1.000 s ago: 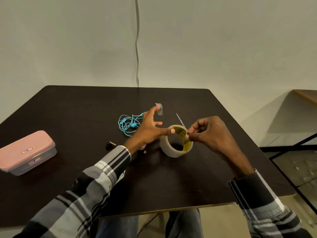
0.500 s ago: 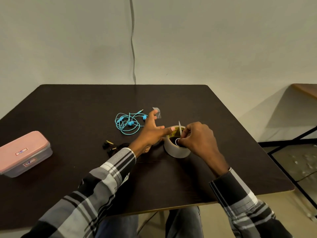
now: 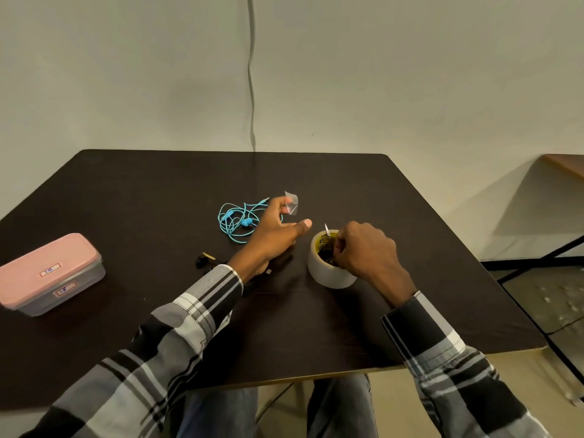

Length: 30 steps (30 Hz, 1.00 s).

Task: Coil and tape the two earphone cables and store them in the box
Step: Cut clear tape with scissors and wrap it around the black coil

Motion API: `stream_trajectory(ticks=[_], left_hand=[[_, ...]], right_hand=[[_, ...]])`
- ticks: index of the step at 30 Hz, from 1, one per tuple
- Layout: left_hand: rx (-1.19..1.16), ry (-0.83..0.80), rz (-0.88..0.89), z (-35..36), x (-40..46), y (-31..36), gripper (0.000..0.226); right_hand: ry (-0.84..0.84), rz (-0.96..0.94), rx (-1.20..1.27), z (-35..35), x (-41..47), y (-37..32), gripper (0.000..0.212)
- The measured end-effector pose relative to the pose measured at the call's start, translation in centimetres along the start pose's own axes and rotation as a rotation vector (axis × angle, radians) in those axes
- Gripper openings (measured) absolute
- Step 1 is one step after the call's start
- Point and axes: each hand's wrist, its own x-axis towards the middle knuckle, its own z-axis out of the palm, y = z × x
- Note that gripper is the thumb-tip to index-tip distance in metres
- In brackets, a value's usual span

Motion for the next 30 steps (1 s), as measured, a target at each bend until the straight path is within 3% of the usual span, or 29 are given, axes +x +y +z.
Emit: stream_trajectory(ticks=[5, 8, 12, 17, 22, 30], left_hand=[[-0.003, 0.007, 0.001, -0.7, -0.5, 0.3, 0.042], [-0.035, 0.009, 0.004, -1.0, -1.0, 0.8, 0.031], [-0.055, 0.012, 0.02, -1.5, -1.8, 1.9, 0.024], [-0.098, 0.001, 0.06, -2.4, -3.2, 3.2, 0.022], [-0.07, 0.0, 0.094, -3.7, -4.2, 3.8, 0.022], [-0.007, 0.007, 0.105, -5.4, -5.0, 3.5, 0.022]], right_hand=[[-0.005, 0.034, 0.041, -0.3, 0.0, 0.3, 0.013], [0.145, 0.037, 0.144, -1.2, -0.2, 0.1, 0.015], [0.331, -0.001, 0.574, -2.2, -0.7, -1.5, 0.02], [0.183, 0.039, 1.15, -2.6, -1.2, -4.0, 0.034], [0.07, 0.093, 1.44, -2.8, -1.1, -5.5, 0.038], [0.071, 0.091, 1.492, -2.7, -0.8, -6.9, 0.036]])
